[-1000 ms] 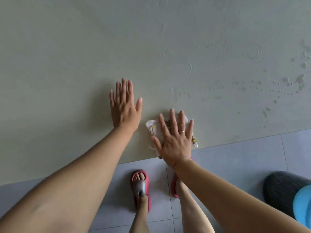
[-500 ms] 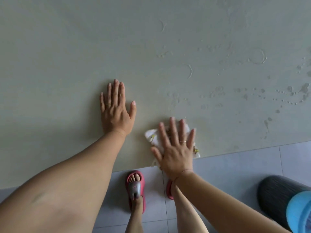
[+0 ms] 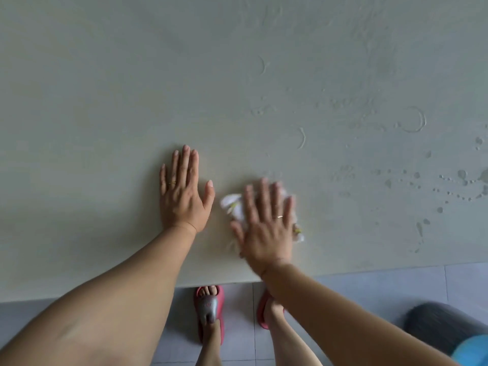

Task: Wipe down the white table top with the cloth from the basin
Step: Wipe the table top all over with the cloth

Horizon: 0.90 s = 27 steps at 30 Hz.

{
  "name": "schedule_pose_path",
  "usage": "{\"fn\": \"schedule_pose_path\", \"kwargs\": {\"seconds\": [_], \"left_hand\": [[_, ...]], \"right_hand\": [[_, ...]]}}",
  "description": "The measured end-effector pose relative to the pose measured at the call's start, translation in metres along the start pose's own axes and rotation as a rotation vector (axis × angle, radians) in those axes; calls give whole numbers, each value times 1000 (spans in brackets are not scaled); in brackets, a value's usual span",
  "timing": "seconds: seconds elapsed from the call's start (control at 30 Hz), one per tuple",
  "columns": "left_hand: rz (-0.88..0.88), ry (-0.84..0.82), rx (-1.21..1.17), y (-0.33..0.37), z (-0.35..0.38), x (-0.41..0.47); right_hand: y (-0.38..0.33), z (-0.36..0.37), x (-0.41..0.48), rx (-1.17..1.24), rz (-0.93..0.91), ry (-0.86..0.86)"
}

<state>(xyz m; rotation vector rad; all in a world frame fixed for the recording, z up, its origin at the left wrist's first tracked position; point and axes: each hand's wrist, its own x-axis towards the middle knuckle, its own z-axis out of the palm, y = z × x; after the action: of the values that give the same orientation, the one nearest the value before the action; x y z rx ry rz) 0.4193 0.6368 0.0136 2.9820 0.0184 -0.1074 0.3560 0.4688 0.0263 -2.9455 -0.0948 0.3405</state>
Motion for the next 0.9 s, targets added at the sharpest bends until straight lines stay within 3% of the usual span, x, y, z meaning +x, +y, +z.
{"fn": "schedule_pose_path", "kwargs": {"seconds": [0.1, 0.17, 0.2, 0.3, 0.4, 0.47, 0.53, 0.63, 0.7, 0.83, 0.9], "left_hand": [[0, 12, -17, -1, 0, 0], [1, 19, -15, -1, 0, 0], [-1, 20, -13, -1, 1, 0], [-14, 13, -14, 1, 2, 1], [-17, -4, -10, 0, 1, 1], [-17, -14, -2, 0, 1, 1], [-19, -26, 5, 1, 0, 0], [-15, -42, 5, 1, -3, 2], [-14, -61, -5, 2, -4, 1], [-17, -83, 5, 1, -3, 2], [-8, -91, 14, 0, -2, 3]], "right_hand": [[8, 1, 1, -59, -387, -44], [37, -8, 22, -98, -485, -33], [52, -14, 35, -95, -425, -23], [82, -25, 72, -34, 9, 21], [49, -20, 75, 19, 308, 48], [14, -13, 63, 9, 188, 25], [-2, -10, 49, -37, -74, -22], [29, -20, 65, -104, -334, -32], [56, -28, 85, -103, -215, -22], [41, -26, 113, 37, 418, 57], [-1, -19, 111, 61, 433, 53]]}}
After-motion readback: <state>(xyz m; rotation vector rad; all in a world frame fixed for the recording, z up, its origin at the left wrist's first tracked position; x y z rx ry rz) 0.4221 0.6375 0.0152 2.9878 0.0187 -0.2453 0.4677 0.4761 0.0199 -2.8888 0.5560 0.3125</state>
